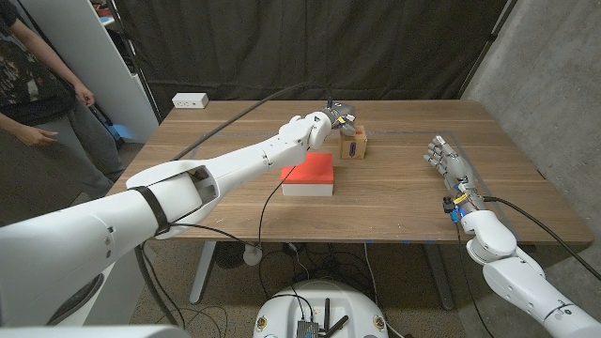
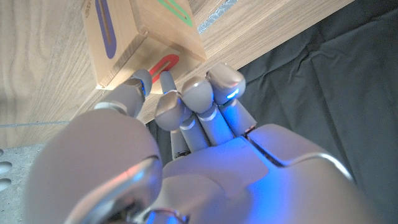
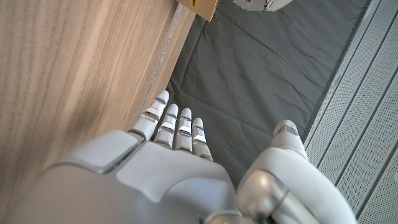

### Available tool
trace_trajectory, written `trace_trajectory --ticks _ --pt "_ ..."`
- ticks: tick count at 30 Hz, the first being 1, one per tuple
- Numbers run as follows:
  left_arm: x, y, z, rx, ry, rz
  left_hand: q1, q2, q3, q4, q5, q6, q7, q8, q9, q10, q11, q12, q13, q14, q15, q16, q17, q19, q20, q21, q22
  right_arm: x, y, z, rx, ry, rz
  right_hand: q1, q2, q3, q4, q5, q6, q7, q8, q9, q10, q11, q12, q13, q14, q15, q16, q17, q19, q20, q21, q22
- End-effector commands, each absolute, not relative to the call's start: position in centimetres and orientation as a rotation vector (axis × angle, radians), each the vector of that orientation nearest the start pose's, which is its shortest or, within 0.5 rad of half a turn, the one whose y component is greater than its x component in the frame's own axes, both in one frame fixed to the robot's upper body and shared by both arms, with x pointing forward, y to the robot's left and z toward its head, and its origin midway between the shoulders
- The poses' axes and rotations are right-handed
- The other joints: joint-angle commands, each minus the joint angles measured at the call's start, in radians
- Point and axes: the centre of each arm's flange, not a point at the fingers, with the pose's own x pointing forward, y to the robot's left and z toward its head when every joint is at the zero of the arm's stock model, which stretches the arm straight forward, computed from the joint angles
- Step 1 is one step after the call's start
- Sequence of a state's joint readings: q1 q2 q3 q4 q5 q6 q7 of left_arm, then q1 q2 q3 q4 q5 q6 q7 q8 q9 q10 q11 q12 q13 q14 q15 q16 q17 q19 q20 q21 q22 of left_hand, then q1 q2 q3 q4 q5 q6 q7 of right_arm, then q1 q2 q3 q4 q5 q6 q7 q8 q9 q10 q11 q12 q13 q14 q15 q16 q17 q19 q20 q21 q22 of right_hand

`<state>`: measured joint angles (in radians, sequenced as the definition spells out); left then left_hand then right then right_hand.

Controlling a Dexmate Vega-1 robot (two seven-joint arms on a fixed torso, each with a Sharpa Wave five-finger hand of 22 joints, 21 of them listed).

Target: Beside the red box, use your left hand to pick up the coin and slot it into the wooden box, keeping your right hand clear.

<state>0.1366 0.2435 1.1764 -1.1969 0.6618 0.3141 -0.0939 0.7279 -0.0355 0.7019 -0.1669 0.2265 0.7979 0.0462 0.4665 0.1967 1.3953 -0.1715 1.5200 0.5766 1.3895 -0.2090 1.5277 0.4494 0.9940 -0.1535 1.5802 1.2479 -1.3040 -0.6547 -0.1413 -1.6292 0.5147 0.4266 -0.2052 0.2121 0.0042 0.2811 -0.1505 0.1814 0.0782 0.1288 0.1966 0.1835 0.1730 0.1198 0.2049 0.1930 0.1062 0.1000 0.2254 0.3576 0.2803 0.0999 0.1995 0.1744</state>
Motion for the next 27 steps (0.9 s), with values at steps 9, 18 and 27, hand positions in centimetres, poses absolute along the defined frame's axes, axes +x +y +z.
trace_trajectory --ticks 9,18,27 --pt "65.9 -2.4 10.9 1.672 -0.701 -0.105 -0.018 0.006 0.020 -0.004 0.006 0.039 -0.005 -0.021 -0.002 0.008 -0.002 0.004 -0.006 0.009 0.001 0.009 0.001 0.011 -0.055 0.004 0.002 54.1 -36.4 -9.6 -0.061 -0.676 -0.031 0.011 0.002 0.004 0.002 -0.003 0.007 0.032 0.002 0.003 0.011 0.001 -0.003 0.004 0.008 0.000 0.005 0.001 0.007 -0.001 -0.001 0.002" --pt "65.4 -2.1 11.4 1.669 -0.718 -0.077 -0.022 0.012 0.026 -0.005 0.006 0.049 -0.005 -0.035 -0.001 0.005 -0.002 0.012 0.003 0.011 0.001 0.013 0.004 0.014 -0.055 0.005 0.002 54.2 -36.2 -9.8 -0.059 -0.675 -0.029 0.012 0.002 0.004 0.002 -0.003 0.010 0.032 0.003 0.003 0.014 0.001 -0.002 0.004 0.011 -0.002 0.006 0.001 0.008 0.000 0.000 0.002" --pt "64.9 -2.1 12.0 1.674 -0.749 -0.045 -0.022 0.014 0.031 -0.007 0.006 0.057 -0.007 -0.045 0.000 0.007 -0.002 0.010 -0.002 0.008 0.001 0.011 0.000 0.013 -0.055 0.006 0.002 54.2 -36.0 -9.8 -0.065 -0.679 -0.031 0.012 0.002 0.004 0.002 -0.003 0.013 0.031 0.004 0.003 0.014 0.000 -0.003 0.004 0.013 -0.003 0.007 0.001 0.009 0.000 0.000 0.002"
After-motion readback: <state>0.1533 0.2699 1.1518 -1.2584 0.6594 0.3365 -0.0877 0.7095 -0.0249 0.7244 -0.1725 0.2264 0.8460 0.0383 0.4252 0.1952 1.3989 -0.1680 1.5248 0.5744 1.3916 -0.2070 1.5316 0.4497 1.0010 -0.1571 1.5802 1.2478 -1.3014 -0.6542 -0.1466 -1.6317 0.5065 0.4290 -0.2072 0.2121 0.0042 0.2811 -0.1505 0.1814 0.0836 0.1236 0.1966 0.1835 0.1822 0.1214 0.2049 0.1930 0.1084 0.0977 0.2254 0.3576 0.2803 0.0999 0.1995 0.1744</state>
